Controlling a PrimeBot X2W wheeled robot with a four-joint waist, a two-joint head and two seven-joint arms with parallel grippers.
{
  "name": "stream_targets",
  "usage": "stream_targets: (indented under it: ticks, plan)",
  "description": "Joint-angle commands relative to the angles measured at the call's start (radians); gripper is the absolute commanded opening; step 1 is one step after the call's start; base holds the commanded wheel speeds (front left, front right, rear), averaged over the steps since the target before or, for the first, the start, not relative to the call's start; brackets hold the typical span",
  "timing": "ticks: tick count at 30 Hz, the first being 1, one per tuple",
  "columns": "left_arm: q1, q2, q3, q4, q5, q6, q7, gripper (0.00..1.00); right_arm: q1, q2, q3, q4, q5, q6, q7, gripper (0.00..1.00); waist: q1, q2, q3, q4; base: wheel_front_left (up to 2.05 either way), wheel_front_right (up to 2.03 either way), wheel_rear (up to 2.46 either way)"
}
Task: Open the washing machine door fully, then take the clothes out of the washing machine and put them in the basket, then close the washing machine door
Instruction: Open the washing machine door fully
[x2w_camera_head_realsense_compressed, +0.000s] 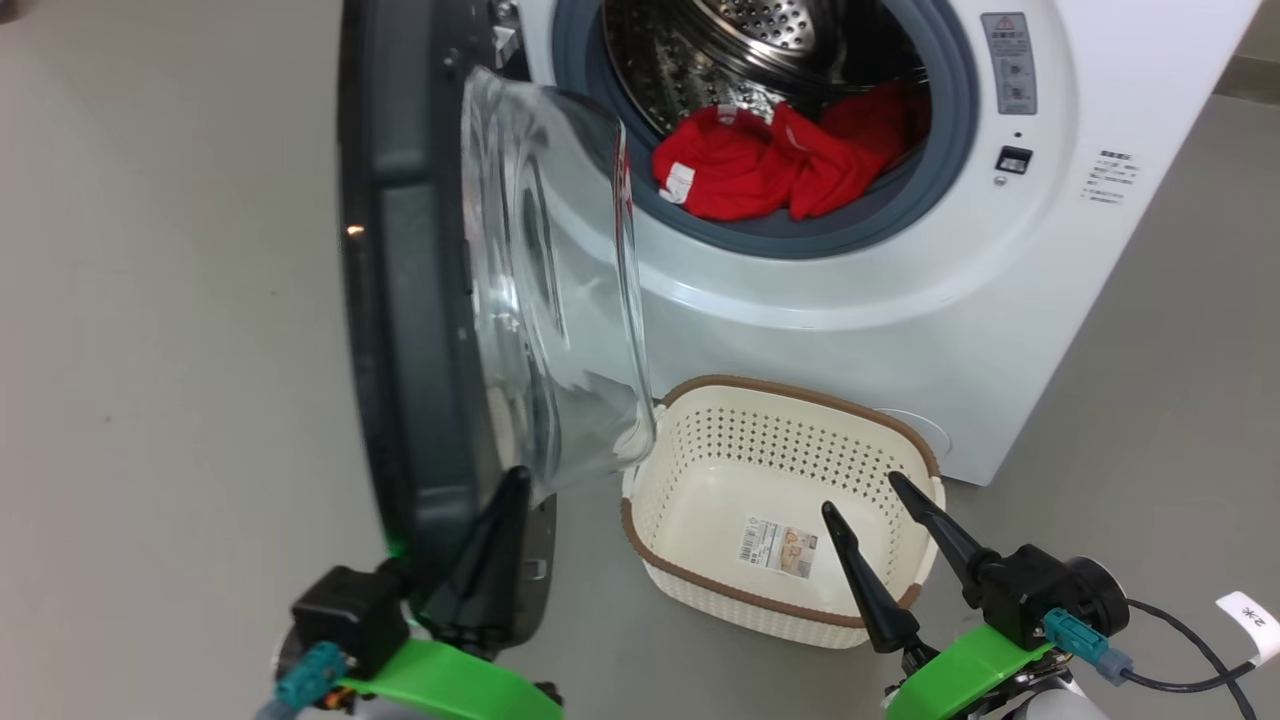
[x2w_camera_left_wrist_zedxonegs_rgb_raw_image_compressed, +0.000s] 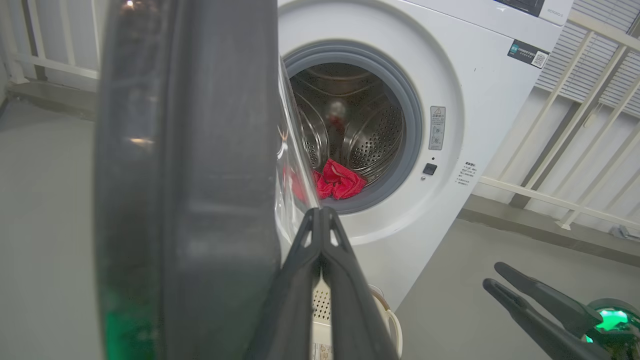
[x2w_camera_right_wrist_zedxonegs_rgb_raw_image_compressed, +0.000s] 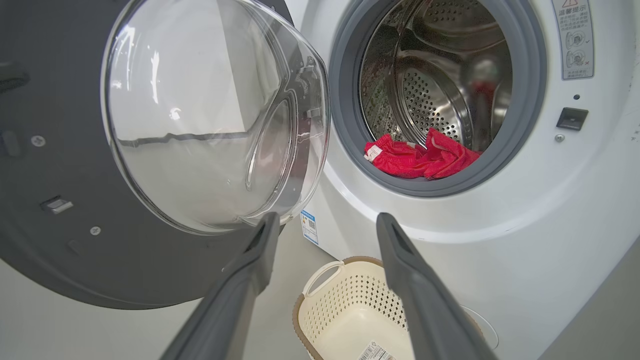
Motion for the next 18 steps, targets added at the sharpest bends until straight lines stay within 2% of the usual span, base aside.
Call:
stream_targets:
  ticks: [1, 12, 18]
  plan:
    - [-0.008, 0.031, 0.065, -0.018, -0.005, 0.024, 0.004, 0.00, -0.030, -0.004, 0.022, -0.020, 0.004, 0.003, -0.009, 1.00, 0.0000, 0.0000, 0.002, 0.012, 0.00, 0.00, 0.00]
    - [0.016, 0.093, 0.184, -0.032, -0.025, 0.094, 0.002, 0.00, -0.033, -0.007, 0.045, -0.014, 0.012, 0.003, -0.009, 1.00, 0.0000, 0.0000, 0.007, 0.044, 0.00, 0.00, 0.00]
    - [0.029, 0.106, 0.226, -0.025, -0.035, 0.123, -0.004, 0.00, -0.035, -0.011, 0.059, -0.012, 0.013, 0.003, -0.009, 1.00, 0.0000, 0.0000, 0.012, 0.042, 0.00, 0.00, 0.00]
